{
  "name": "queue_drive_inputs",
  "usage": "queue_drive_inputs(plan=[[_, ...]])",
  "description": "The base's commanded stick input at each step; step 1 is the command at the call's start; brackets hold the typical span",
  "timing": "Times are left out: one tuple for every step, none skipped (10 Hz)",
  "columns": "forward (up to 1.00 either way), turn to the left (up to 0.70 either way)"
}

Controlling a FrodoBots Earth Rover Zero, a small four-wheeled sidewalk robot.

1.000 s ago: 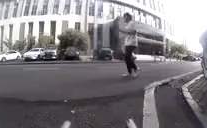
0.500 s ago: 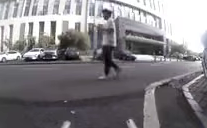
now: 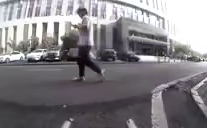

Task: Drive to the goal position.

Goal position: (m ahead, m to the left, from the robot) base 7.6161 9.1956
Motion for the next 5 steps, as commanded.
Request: queue_drive_inputs(plan=[[0.45,0.27],[0.45,0.27],[0.45,0.27],[0.45,0.27],[0.45,0.27]])
